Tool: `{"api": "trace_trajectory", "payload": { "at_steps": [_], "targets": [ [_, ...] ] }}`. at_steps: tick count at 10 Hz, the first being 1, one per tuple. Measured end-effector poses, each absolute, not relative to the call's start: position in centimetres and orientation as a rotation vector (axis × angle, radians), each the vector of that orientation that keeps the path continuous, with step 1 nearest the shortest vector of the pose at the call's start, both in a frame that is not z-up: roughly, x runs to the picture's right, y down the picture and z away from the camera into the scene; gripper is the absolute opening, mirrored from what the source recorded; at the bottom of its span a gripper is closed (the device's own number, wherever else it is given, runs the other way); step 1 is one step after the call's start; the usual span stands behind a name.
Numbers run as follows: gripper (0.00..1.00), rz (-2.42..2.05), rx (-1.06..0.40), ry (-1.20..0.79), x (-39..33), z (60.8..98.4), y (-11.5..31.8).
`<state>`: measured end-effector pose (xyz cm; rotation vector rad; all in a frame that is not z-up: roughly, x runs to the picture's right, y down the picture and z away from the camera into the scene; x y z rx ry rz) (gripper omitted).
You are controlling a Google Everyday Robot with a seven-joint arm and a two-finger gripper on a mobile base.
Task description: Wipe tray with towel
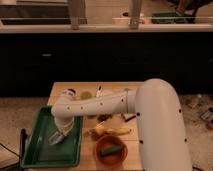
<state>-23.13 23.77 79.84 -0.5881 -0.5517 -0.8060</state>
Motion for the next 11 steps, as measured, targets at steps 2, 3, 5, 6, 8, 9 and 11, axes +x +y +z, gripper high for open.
{"api": "trace_trajectory", "payload": {
  "at_steps": [2,3,5,6,8,9,11],
  "targets": [
    [0.00,-0.804,-0.580,-0.539,-23.3,80.8,23.2],
    [0.00,-0.811,-0.577,-0.543,-23.7,81.1,23.1],
    [0.00,-0.847,-0.570,-0.574,-25.6,81.1,23.2],
    [0.00,-0.874,-0.567,-0.598,-26.9,80.8,23.5],
    [0.00,-0.939,-0.560,-0.655,-28.8,79.4,24.7],
    [0.00,-0.963,-0.562,-0.678,-29.1,78.6,25.4],
    [0.00,-0.995,-0.573,-0.702,-28.9,77.1,26.4]
  ]
}}
